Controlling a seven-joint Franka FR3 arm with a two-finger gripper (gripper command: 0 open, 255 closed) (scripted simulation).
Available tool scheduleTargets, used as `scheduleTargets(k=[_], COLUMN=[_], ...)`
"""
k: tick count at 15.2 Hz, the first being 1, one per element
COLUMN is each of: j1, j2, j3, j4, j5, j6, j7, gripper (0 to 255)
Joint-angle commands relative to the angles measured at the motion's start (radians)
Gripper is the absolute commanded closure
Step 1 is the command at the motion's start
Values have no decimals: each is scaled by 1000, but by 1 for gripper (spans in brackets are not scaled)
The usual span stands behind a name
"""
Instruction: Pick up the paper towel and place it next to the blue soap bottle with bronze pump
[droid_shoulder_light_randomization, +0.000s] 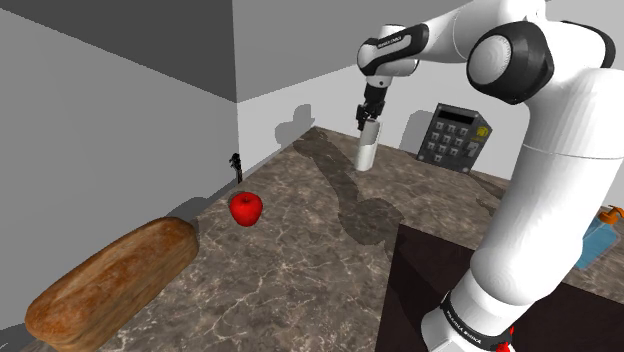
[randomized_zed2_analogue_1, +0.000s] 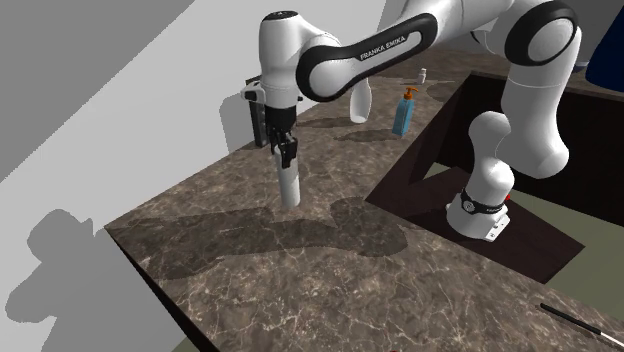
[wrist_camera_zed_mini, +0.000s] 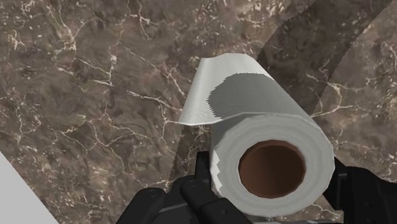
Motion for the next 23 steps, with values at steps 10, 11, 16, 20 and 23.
scheduleTargets(k=[10,11,16,20,23], j1=[0,-1,-4,-7,-10], j2=[-18,-18,-15,-7,2], j3=[-3,-3,-4,-5,-6], j4=[124,138,209,274,327], j5=[-8,-8,-7,-4,-2], j6=[-142,-155,-224,-281,-325], j7=[5,5,4,2,1], gripper=[255,255,255,255,255])
